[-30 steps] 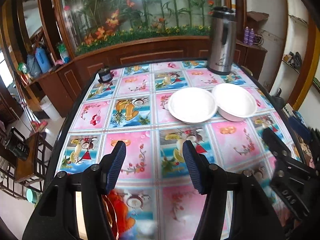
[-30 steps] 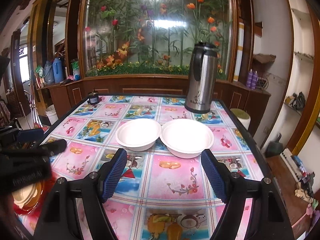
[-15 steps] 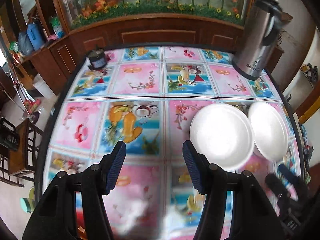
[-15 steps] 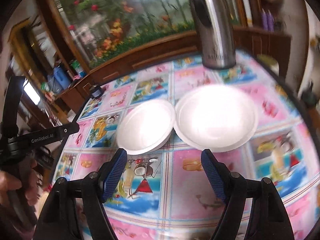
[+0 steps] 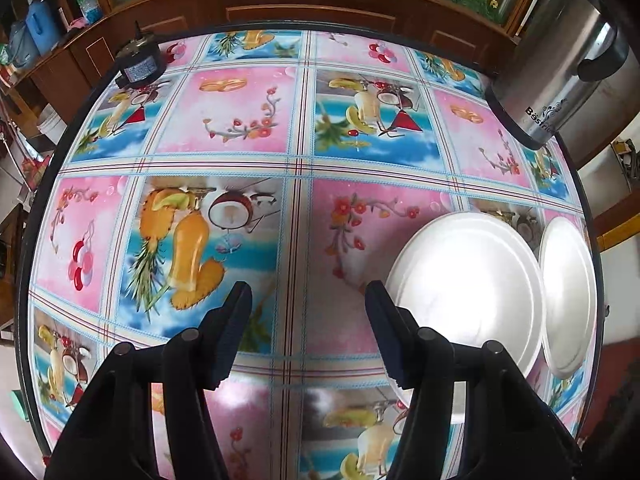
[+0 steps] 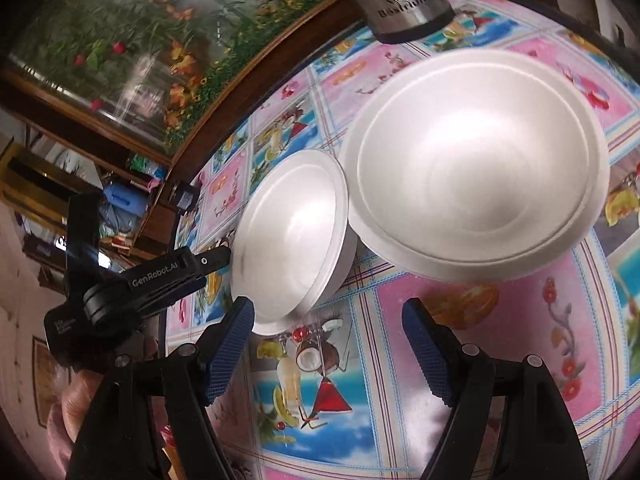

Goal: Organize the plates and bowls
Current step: 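Move the right tool toward the two white foam bowls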

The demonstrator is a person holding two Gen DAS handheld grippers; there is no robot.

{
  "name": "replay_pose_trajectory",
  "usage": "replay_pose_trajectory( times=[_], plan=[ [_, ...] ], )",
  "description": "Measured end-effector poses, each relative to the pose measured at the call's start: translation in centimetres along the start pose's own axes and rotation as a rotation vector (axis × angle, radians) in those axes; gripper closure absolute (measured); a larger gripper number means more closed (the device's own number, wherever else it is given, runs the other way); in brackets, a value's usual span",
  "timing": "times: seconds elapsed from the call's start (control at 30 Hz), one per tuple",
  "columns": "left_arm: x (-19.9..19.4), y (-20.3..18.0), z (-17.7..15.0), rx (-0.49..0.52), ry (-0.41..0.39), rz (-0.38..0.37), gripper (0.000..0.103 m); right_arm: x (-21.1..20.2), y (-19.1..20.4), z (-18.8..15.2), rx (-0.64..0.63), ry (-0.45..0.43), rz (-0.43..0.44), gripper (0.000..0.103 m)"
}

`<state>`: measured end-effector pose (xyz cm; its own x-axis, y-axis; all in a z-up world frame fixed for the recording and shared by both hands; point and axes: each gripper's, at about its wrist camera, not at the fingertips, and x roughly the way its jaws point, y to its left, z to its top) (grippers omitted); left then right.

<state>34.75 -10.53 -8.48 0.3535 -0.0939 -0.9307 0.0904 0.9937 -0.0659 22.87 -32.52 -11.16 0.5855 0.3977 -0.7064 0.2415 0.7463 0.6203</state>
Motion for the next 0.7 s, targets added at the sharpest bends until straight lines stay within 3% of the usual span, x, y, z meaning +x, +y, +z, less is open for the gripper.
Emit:
replay_pose_trajectory(
  times=[0.27, 0.57, 0.7],
  plan=[
    [-2.5, 1.0, 0.8, -0.052, -0.073, -0.101, 0.045, 0.4, -1.7, 0.6, 0.092, -0.01, 0.049, 0.024],
    [-0.5, -1.4, 0.1, 0.012, -0.029, -0.094, 0.045, 1.3, -1.6, 0.4, 0.104, -0.036, 0.046, 0.024],
    [0.4, -1.8, -0.3, 0.028, -0.008, -0.084, 0.045, 1.6, -1.6, 0.3, 0.091, -0.049, 0.031, 0.032]
  ],
)
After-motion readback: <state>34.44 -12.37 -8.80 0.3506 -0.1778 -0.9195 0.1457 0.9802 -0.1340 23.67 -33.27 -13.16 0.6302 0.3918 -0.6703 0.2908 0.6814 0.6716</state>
